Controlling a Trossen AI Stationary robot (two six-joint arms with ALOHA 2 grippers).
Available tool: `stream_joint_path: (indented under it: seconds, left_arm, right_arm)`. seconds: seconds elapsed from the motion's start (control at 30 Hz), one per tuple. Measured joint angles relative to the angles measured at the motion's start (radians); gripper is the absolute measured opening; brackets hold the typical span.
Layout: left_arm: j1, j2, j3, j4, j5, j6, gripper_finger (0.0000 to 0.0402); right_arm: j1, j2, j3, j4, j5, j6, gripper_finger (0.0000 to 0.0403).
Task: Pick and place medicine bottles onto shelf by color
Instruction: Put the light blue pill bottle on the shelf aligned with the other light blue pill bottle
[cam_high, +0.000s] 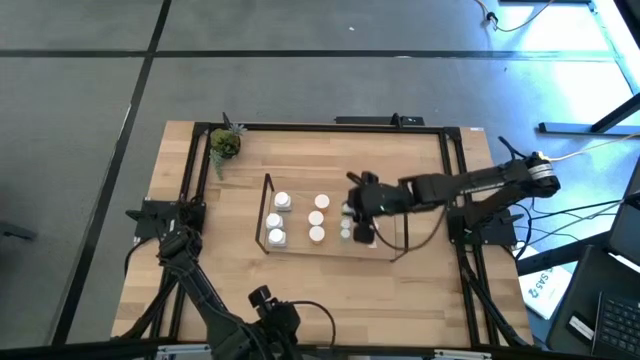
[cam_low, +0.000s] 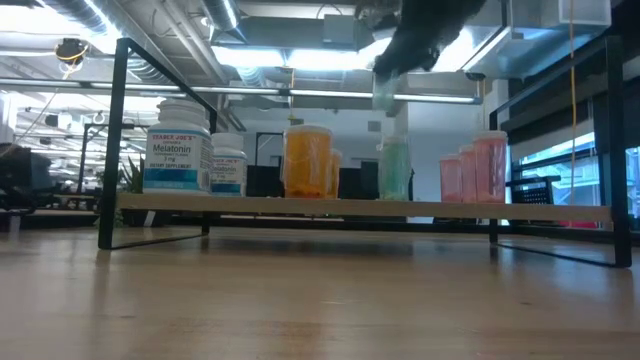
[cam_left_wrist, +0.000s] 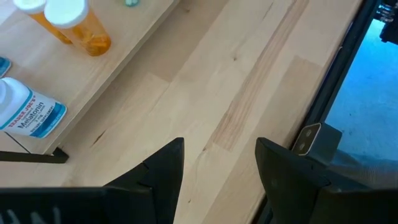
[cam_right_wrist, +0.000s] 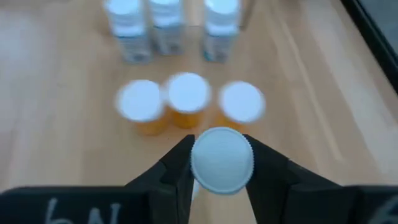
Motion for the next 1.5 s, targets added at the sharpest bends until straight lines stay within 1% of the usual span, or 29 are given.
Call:
stream_joint_path:
  seconds: [0.2,0.43,0.53,0.63,0.77,0.93,1.03,1.2,1.37,1.5]
  left_arm:
    - [-0.001,0.000,0.000,0.000,0.000,0.000,0.0192]
    - [-0.001,0.000,0.000,-0.010,-0.015,0.000,0.0192]
    - [0.003,0.000,0.000,-0.013,-0.015,0.000,0.0192]
    - [0.007,0.000,0.000,-0.016,-0.015,0.000,0.0192]
    - [0.019,0.000,0.000,-0.020,-0.015,0.000,0.0192]
    - [0.039,0.000,0.000,-0.037,-0.014,0.000,0.0192]
    - [0.052,0.000,0.000,-0.047,0.001,0.001,0.0192]
    - [0.066,0.000,0.000,-0.063,0.021,0.001,0.0192]
    - [0.067,0.000,0.000,-0.062,0.021,0.000,0.0192]
    - [0.066,0.000,0.000,-0.062,0.023,0.000,0.0192]
  right_arm:
    - [-0.081,0.009,-0.028,0.011,-0.015,0.013,0.0120]
    - [-0.091,0.015,-0.156,0.160,-0.007,0.024,0.0120]
    - [-0.091,0.014,-0.190,0.218,0.024,0.033,0.0120]
    - [-0.091,0.015,-0.227,0.242,0.044,0.032,0.0120]
    - [-0.097,0.026,-0.240,0.250,0.047,0.024,0.0120]
    - [-0.119,0.041,-0.234,0.263,0.040,-0.061,0.0120]
    - [-0.156,0.041,-0.226,0.268,-0.022,-0.117,0.0120]
    - [-0.221,0.045,-0.222,0.280,-0.169,-0.227,0.0120]
    - [-0.252,0.055,-0.222,0.269,-0.238,-0.336,0.0120]
    - [-0.255,0.084,-0.222,0.269,-0.297,-0.404,0.0120]
